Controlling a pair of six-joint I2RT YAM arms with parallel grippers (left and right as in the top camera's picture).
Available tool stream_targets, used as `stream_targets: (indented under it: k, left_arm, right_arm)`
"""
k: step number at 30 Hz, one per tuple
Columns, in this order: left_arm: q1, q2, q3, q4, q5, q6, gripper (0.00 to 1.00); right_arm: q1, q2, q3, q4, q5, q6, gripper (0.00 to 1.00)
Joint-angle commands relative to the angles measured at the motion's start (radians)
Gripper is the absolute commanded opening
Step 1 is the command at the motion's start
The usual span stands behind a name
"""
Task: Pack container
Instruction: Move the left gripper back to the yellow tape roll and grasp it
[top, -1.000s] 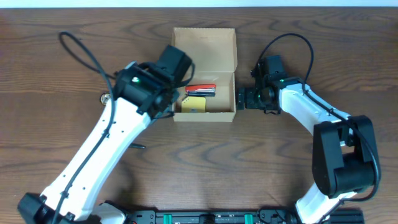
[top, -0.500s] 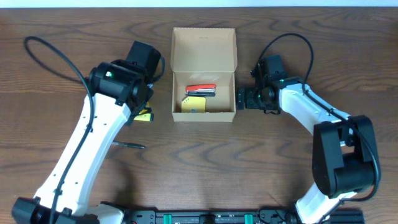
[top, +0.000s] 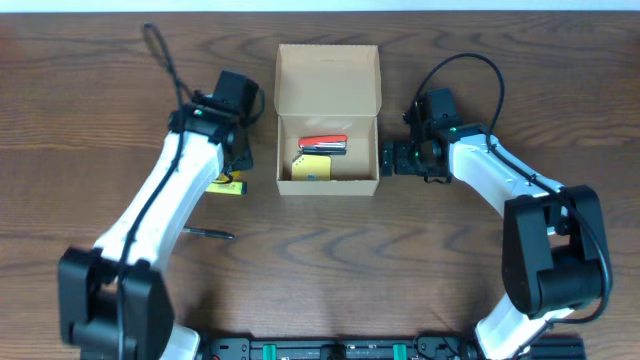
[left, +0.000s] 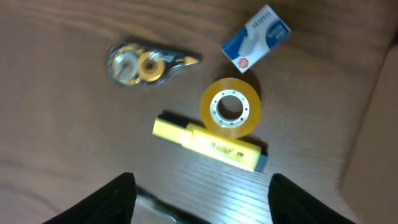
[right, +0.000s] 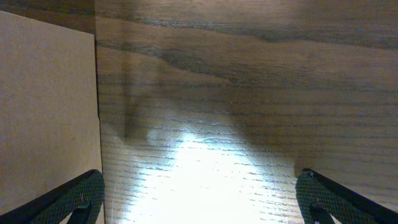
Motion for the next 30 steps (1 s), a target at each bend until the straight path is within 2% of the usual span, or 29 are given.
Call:
stream_targets:
  k: [1, 4, 10, 17, 30]
  left_arm:
    - [0.018, 0.061, -0.005, 0.019, 0.027, 0.319, 0.70]
    - [0.031, 0.112, -0.005, 0.045, 0.075, 0.425, 0.69]
    - [0.056, 0.191, -0.005, 0.105, 0.131, 0.489, 0.71]
    - [0.088, 0.257, -0.005, 0.161, 0.166, 0.488, 0.84]
    - [0.100, 0.317, -0.005, 0.205, 0.208, 0.431, 0.86]
  right_arm:
    - [-0.007, 0.001, -0.002, 0.000, -0.004, -0.013, 0.99]
    - [-0.007, 0.001, -0.002, 0.000, -0.004, -0.013, 0.99]
    - [-0.007, 0.001, -0.002, 0.000, -0.004, -0.013, 0.99]
    - [-0.007, 0.001, -0.002, 0.000, -0.004, -0.013, 0.99]
    - [-0.007, 0.001, -0.002, 0.000, -0.004, -0.013, 0.99]
